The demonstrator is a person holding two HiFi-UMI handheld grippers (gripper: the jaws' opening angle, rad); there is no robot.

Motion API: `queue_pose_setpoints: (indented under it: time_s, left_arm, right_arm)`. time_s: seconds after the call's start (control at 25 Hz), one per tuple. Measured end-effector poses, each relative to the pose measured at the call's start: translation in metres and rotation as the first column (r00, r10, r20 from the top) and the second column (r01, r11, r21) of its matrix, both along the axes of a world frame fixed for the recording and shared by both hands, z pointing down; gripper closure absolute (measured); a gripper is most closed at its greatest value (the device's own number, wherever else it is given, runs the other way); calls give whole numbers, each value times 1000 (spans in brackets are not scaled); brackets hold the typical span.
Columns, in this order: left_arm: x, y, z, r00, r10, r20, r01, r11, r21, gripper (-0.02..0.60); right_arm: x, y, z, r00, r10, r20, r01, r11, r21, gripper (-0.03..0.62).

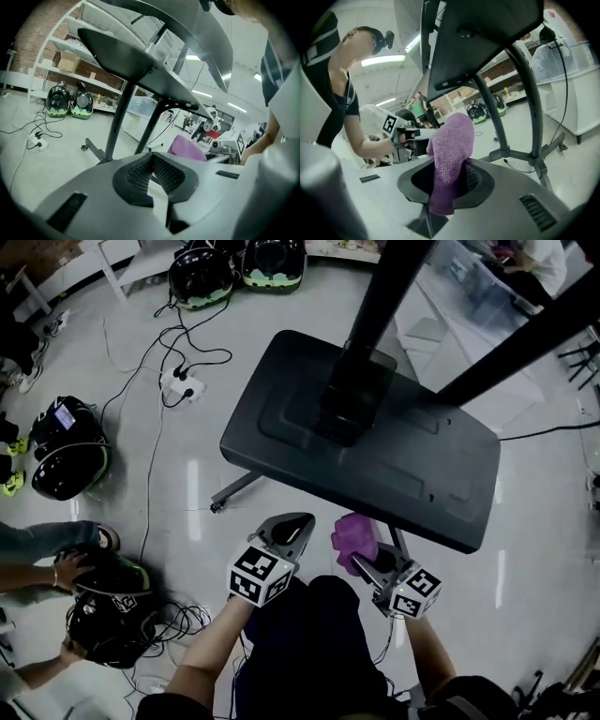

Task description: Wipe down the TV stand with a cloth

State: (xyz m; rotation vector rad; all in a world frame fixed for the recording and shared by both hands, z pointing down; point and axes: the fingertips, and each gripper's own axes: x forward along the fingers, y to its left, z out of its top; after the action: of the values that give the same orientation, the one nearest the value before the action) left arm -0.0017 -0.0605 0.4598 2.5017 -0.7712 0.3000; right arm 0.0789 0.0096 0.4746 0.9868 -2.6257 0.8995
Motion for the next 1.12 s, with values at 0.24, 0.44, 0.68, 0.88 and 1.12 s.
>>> queue_pose_setpoints:
  time_s: [0.24,0.44,0.68,0.88,1.12]
  left_arm:
    - [-4,29,-91,999,-47,-9,46,997,-67,575]
    - [-6,35,-168,997,-67,-22,65,995,-77,575]
    - [-23,36,-264,999,-52,3,52,997,-54,575]
    - [-41,41,-334,994,-88,59,88,996,11,574]
    - [-43,53,-397,985,-169,23,169,986,17,575]
  right_arm:
    - [-36,33,-85,993,-76,92,86,991,-99,505]
    - [-61,44,-163,984,-134,121,148,983,-109,505]
    - [-68,36,-259,994,-65,87,72,994,-77,505]
    - [-57,24,-336,995,63,77,-61,998,-31,505]
    - [-41,16,-396,979,193,66,-194,981,13,505]
